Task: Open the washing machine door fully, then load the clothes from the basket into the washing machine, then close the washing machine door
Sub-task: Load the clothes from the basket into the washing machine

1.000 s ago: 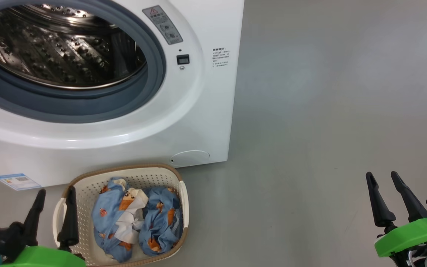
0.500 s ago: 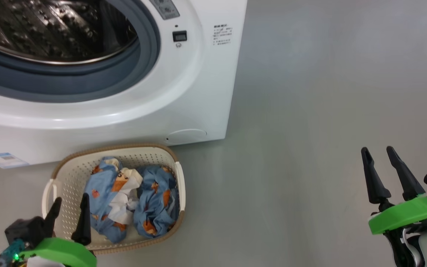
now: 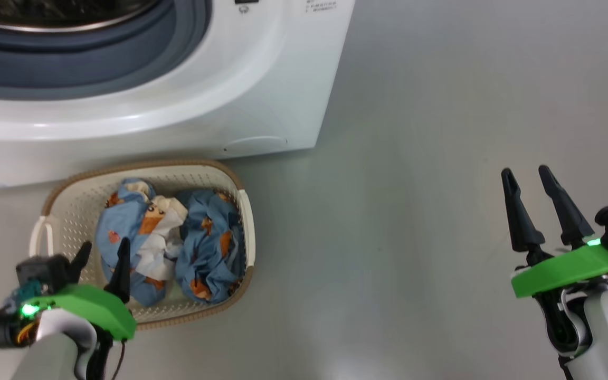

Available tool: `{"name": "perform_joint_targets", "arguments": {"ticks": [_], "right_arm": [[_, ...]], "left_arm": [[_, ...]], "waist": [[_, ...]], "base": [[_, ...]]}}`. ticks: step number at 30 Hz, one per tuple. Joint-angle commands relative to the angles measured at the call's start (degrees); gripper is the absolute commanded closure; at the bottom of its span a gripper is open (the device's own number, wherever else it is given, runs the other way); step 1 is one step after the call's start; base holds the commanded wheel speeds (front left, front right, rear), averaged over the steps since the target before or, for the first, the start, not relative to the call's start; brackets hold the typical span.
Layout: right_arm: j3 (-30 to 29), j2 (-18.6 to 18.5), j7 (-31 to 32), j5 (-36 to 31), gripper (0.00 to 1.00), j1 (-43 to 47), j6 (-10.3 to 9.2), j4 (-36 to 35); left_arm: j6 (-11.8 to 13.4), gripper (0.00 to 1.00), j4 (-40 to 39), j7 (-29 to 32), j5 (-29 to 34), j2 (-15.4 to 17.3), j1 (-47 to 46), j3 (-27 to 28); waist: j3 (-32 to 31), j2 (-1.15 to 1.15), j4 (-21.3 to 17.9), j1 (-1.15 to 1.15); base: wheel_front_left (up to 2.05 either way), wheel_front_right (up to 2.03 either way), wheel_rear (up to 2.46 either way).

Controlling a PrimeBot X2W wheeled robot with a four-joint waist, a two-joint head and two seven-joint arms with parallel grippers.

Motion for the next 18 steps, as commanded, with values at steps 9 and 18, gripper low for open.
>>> {"name": "perform_joint_targets", "arguments": {"ticks": [9, 18], "right_arm": [[2.6, 0.7, -0.8, -0.8, 0.0, -5.3, 0.48, -2.8], [4.2, 1.4, -0.8, -1.3, 0.0, -9.6, 0.48, -4.1]], "left_arm": [[-0.1, 0.0, 12.5, -0.4, -3.3, 4.3, -13.5, -4.2], [-0.1, 0.0, 23.1, 0.9, -6.6, 7.1, -23.7, -10.6]], "waist": [[12.1, 0.0, -1.2, 0.0], [20.6, 0.0, -2.8, 0.0]], "base": [[0.0, 0.0, 0.0], [0.0, 0.0, 0.0]]}}
